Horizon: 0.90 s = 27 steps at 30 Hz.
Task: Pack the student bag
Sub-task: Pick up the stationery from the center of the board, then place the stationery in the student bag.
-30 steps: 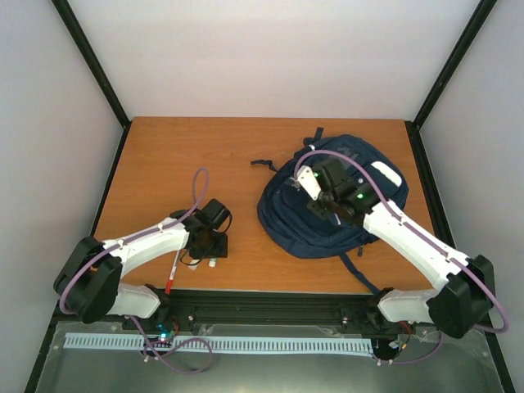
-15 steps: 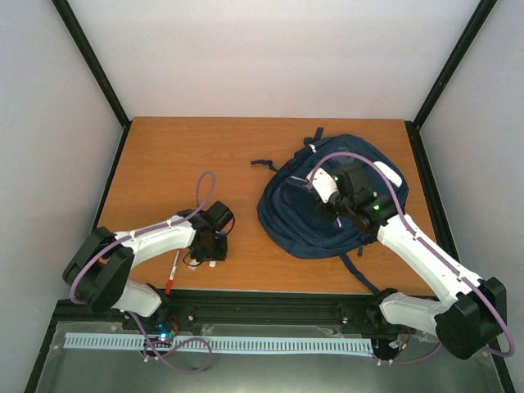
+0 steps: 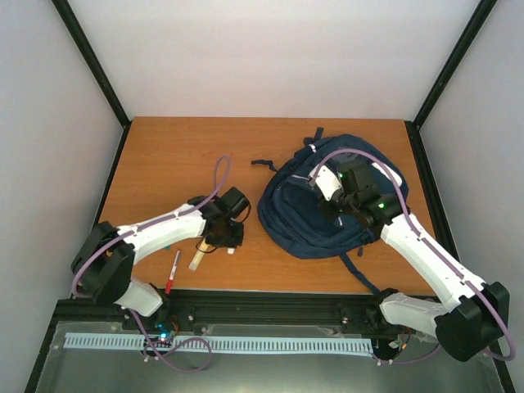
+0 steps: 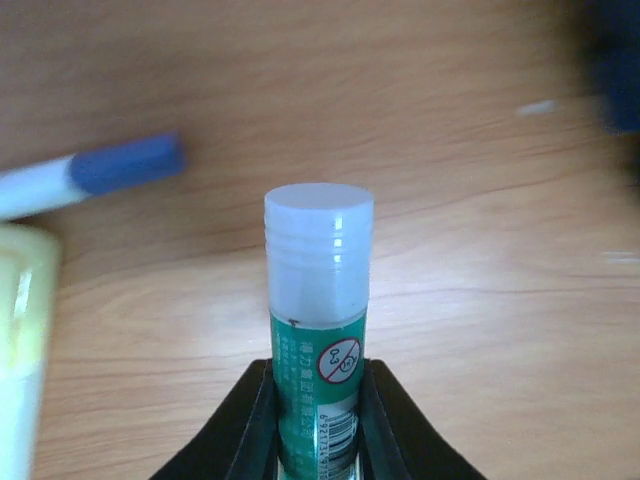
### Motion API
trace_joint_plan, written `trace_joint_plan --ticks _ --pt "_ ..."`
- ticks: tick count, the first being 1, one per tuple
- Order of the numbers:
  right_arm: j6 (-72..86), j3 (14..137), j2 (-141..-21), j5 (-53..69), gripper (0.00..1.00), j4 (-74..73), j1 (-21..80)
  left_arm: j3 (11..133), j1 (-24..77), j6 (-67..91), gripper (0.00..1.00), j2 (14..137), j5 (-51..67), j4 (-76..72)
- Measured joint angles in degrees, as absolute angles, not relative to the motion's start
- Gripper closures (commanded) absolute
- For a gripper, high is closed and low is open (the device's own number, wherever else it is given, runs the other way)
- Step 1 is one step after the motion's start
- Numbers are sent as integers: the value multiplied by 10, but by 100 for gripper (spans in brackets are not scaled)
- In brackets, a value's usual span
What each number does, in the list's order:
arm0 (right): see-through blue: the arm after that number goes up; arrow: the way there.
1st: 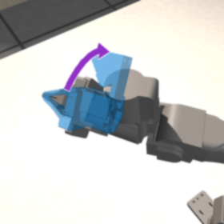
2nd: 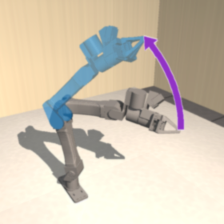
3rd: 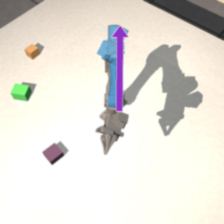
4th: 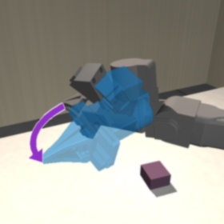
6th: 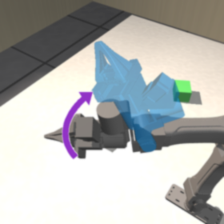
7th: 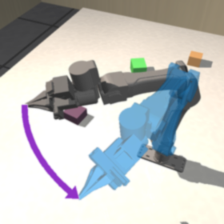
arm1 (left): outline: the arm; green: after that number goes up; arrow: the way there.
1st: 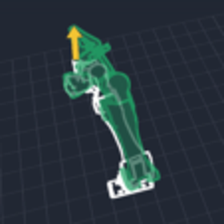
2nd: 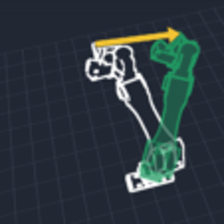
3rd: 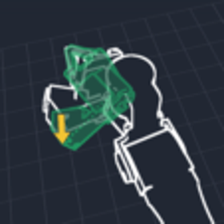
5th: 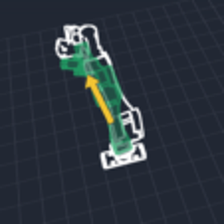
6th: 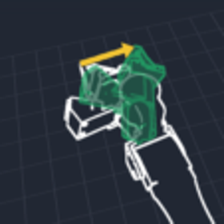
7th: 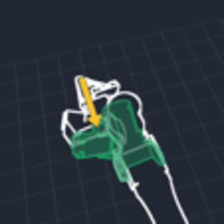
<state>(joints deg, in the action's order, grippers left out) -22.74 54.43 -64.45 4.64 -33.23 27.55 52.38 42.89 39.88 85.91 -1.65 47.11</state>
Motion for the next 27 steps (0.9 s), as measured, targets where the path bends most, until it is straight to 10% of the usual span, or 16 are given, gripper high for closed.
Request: trace_joint_plan --ticks 10,27 --pt "-224 619 -656 55 97 -405 271 571 434 420 99 774 178 251" --pt "-171 744 -744 115 97 -457 269 684 443 659 96 988 249 -2"
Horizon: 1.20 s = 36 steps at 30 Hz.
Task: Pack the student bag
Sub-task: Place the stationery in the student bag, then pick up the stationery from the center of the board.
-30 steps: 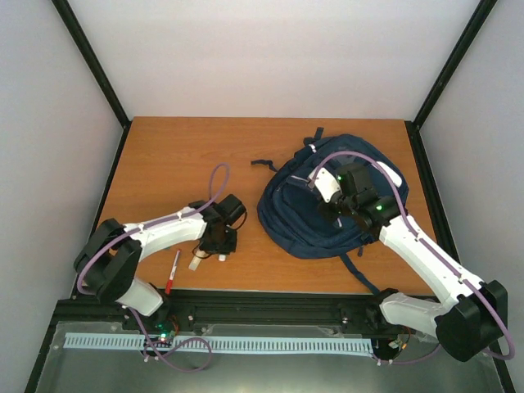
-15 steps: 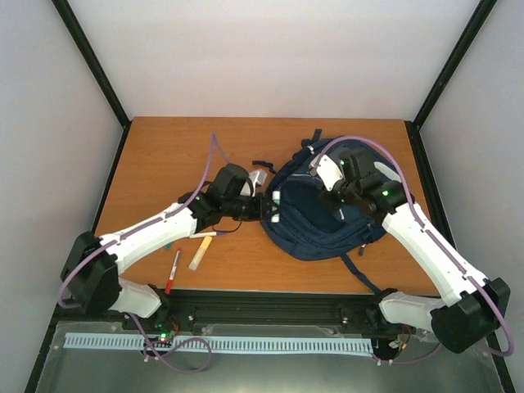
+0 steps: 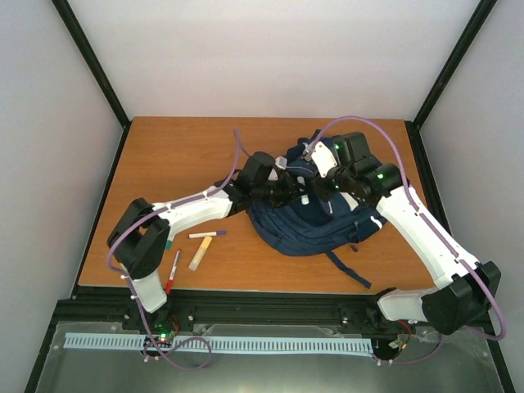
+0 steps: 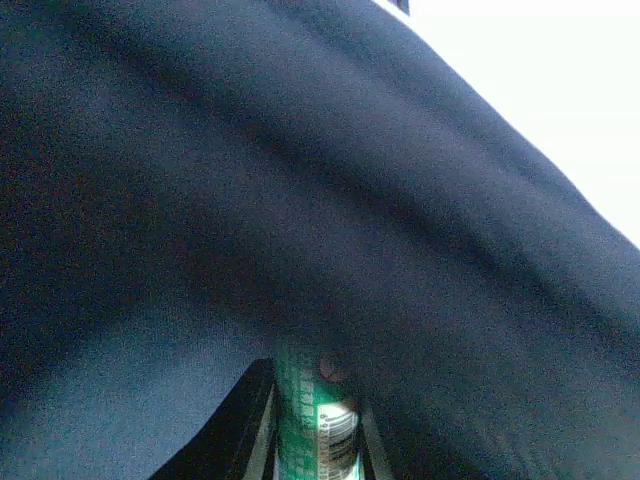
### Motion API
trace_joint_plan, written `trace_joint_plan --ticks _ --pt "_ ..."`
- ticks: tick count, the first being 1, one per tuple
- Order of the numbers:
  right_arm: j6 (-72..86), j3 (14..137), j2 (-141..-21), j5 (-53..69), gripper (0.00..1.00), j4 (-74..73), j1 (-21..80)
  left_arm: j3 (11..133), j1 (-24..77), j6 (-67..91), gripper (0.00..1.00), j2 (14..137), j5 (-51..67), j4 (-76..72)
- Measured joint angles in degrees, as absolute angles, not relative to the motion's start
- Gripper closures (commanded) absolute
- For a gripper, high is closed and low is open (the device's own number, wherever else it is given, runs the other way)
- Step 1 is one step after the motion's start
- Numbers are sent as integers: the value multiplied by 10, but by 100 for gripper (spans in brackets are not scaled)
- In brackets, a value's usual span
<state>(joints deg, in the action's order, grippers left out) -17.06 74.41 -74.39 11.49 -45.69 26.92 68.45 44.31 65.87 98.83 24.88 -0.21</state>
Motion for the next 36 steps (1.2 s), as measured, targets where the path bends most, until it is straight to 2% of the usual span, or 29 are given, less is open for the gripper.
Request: trace_joint_plan --ticks 2,5,9,15,18,22,28,36 --pt "-168 748 -744 120 97 -457 269 707 443 678 77 1016 248 -6" --pt "-166 756 -746 119 97 -465 268 742 443 698 61 1053 247 -10" --pt "-166 757 -746 111 97 -460 265 756 443 707 55 1066 246 -4" --pt "-167 737 -730 111 97 -441 261 755 443 663 53 1046 243 36" --pt "-167 715 -714 123 97 -423 255 737 444 606 51 1001 242 83" --pt "-171 676 -698 149 97 -389 242 686 444 517 43 909 208 165" --pt "-177 631 -678 183 97 -356 237 602 445 430 39 783 67 333" --pt "-177 625 -677 203 97 -349 234 495 444 448 30 737 -146 504"
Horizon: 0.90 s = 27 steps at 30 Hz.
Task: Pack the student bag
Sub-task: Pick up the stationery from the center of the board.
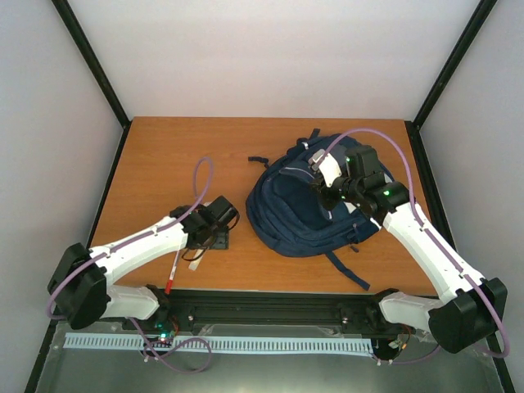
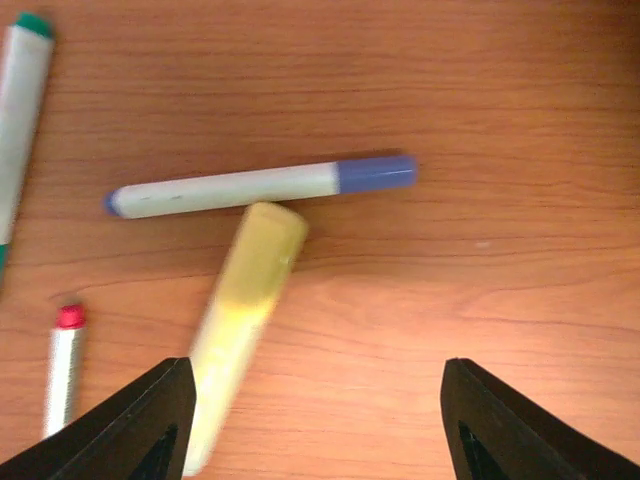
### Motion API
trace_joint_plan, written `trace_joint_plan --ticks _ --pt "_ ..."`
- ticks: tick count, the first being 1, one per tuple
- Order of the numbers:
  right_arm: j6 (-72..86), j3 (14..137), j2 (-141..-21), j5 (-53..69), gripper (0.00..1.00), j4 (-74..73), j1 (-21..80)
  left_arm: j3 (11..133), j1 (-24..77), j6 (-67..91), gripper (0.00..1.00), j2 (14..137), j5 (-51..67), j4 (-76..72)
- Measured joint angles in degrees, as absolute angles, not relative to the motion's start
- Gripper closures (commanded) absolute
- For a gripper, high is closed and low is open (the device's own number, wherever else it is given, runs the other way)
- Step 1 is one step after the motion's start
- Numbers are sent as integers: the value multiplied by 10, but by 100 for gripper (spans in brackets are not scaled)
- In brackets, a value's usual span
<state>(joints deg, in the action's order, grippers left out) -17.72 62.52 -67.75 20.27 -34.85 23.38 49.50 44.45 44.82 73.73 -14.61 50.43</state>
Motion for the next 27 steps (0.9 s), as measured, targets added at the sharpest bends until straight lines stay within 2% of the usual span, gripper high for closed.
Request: trace_joint_plan --ticks 5,15,20,27 --pt "-177 625 -677 207 97 -349 234 468 443 460 35 750 -188 525" --pt "-177 625 -677 215 97 -349 233 411 397 457 42 826 -176 462" --pt "-177 625 -677 217 97 -349 233 405 373 448 53 824 -142 414" --pt "-177 625 -677 217 97 -349 233 401 370 437 77 825 -98 372"
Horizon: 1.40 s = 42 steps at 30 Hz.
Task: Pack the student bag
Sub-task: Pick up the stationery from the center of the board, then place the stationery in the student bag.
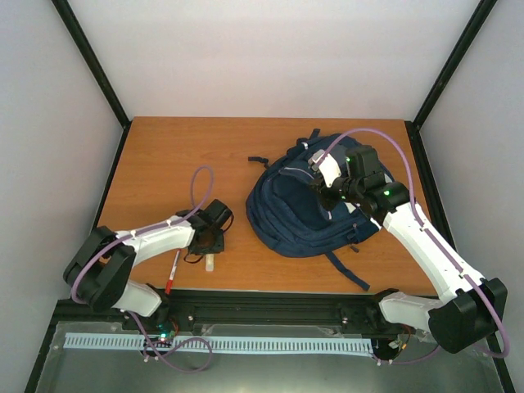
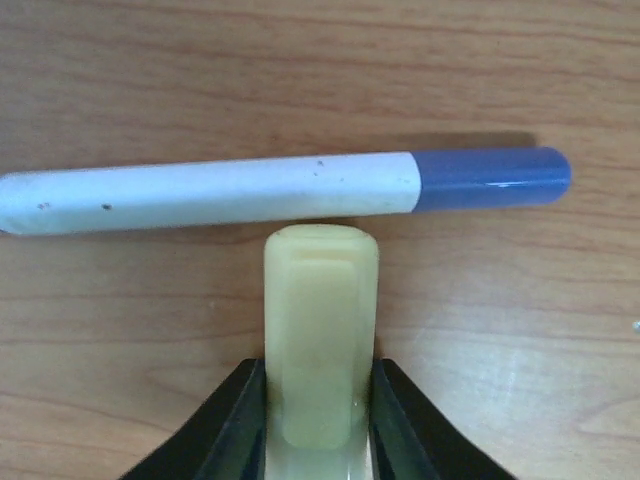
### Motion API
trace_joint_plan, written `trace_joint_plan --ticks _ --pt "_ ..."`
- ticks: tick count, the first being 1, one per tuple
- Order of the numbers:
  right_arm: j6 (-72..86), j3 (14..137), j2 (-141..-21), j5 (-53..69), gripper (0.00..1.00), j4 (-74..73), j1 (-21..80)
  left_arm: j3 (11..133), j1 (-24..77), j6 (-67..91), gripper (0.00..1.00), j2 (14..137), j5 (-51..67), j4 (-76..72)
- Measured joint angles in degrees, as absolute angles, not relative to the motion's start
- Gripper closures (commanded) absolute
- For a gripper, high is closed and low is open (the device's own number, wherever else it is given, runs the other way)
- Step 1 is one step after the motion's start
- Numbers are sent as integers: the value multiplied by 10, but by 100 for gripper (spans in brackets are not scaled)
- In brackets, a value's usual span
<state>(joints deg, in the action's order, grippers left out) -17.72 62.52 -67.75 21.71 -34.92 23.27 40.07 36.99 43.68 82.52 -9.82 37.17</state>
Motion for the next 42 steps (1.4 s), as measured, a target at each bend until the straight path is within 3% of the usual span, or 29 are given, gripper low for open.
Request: trace_joint_plan --ticks 7,13,19,27,39,42 --pt "-177 625 -677 217 97 -350 233 394 390 438 91 783 -35 395" --pt "-177 626 -677 217 97 -350 233 424 402 439 95 698 51 389" --pt "-177 628 -677 215 97 -353 232 456 422 465 96 652 162 224" --pt "-173 662 -699 204 97 -373 231 476 441 568 99 735 217 -9" --pt "-160 701 -723 204 97 -402 230 623 444 720 92 956 196 -152" --pt "-160 701 -723 201 97 -399 228 663 445 749 78 1006 202 -158"
